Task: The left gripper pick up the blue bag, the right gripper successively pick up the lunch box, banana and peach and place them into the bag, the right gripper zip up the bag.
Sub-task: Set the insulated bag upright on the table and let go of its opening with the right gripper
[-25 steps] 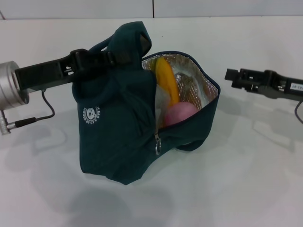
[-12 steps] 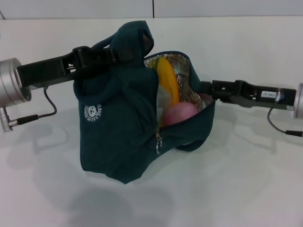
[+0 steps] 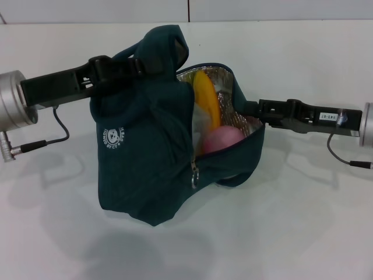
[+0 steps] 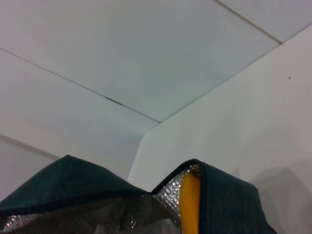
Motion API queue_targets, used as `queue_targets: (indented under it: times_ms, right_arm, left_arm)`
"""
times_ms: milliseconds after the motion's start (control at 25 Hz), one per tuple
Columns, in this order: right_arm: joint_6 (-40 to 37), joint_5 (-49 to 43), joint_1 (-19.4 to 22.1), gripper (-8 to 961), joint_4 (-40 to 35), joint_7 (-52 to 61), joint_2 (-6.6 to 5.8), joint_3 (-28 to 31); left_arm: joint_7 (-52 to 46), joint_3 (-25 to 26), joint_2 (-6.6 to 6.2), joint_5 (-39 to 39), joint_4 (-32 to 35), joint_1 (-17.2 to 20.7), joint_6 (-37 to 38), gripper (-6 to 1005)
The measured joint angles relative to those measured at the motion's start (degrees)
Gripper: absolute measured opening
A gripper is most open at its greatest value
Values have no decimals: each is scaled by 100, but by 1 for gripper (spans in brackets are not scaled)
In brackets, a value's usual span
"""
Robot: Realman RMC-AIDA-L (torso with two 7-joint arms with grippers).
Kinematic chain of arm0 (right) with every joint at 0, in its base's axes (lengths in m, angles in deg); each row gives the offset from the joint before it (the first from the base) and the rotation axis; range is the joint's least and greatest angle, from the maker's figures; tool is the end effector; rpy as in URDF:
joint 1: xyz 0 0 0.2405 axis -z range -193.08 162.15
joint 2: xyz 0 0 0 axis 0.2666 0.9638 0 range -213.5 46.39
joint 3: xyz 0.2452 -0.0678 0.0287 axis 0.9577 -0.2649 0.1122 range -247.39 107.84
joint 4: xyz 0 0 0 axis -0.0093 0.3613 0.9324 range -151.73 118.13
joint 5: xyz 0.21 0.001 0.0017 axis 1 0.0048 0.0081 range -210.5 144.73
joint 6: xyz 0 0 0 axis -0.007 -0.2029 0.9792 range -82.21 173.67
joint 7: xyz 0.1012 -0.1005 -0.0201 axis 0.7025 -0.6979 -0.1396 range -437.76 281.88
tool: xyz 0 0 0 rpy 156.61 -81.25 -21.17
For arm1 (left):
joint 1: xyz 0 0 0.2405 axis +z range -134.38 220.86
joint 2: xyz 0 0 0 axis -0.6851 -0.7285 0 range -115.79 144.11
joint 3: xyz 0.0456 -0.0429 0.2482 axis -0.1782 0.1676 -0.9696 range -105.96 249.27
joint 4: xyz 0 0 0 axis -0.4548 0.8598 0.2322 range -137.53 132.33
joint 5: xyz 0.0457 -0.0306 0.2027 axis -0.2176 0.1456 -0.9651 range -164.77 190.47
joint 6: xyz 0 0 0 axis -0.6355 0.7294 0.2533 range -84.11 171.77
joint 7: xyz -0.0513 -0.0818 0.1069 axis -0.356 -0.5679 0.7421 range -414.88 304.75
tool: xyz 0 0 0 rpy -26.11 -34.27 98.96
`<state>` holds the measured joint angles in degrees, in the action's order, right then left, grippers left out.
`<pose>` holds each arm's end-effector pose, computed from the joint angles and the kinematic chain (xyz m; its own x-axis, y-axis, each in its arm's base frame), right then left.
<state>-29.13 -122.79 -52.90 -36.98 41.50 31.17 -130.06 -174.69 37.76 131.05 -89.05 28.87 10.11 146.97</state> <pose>0.2391 0.3635 -0.0349 0.1752 -0.8577 -0.4833 -0.8875 -0.3501 0.2996 -0.2248 0.3279 0.0315 0.1991 0.7941 0.5743 0.6829 -0.5327 0.4999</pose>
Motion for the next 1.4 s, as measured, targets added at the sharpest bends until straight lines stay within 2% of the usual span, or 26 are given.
queue_targets:
  times_ms: [400,560,960,1400]
  right_arm:
    - [-30,-54,-12,538,-107,-258,12,-77]
    - [-49,-49,-1,382,-115,-313,14,-69]
    - [-407,346,252,205,-435,-830,4,44]
    - [-1715,399,623,136,-948,-1194,-44,1173]
  left_arm:
    - [0,8,-9,3,0,-48,-12,75]
    - [0,12,-17,3,0,-54,-16,75]
    - [-63,6,-30,15,0,-62,-11,75]
    - [-195,-16,-33,-64,-41,-58,34,76]
